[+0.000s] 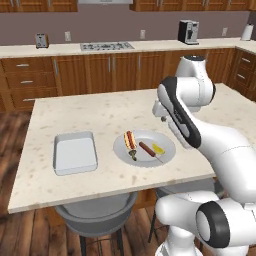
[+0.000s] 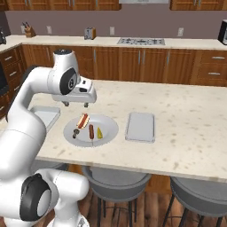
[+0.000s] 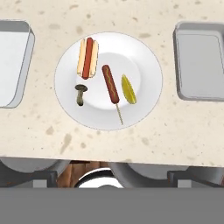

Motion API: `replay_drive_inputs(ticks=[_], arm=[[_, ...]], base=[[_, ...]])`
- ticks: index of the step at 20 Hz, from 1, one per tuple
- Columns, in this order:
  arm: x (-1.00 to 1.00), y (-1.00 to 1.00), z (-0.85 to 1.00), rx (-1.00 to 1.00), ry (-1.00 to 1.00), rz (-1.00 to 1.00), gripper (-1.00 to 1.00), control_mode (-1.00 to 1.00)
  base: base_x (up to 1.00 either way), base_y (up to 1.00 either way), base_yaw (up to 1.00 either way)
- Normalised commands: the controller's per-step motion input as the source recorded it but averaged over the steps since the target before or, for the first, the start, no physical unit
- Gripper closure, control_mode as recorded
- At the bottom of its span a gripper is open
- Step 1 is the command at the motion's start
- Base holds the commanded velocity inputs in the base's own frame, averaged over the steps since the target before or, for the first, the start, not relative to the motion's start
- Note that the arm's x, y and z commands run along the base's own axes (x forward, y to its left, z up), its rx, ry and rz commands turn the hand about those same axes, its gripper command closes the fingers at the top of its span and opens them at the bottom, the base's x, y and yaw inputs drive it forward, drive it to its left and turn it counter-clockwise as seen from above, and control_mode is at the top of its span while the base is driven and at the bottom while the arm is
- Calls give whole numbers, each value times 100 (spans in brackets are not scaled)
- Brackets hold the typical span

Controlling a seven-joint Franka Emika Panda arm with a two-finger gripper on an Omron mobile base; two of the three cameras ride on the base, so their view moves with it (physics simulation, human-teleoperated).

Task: Place one cooked food and one vegetable from the large plate to each tupperware container.

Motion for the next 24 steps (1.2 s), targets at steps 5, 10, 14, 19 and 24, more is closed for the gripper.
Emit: replay_drive_inputs(ticks=[5, 10, 14, 19, 24], arm=[[33, 0, -5, 0, 4, 0, -100, -100], [73, -14, -53, 1, 17, 0, -100, -100], [87, -37, -82, 0, 5, 7, -100, -100], [55, -11, -73, 0, -1, 14, -100, -100], [46, -2, -70, -1, 0, 9, -100, -100]], base=[[5, 0, 0], [0, 0, 0], [0, 0, 0], [0, 0, 0], [0, 0, 0]])
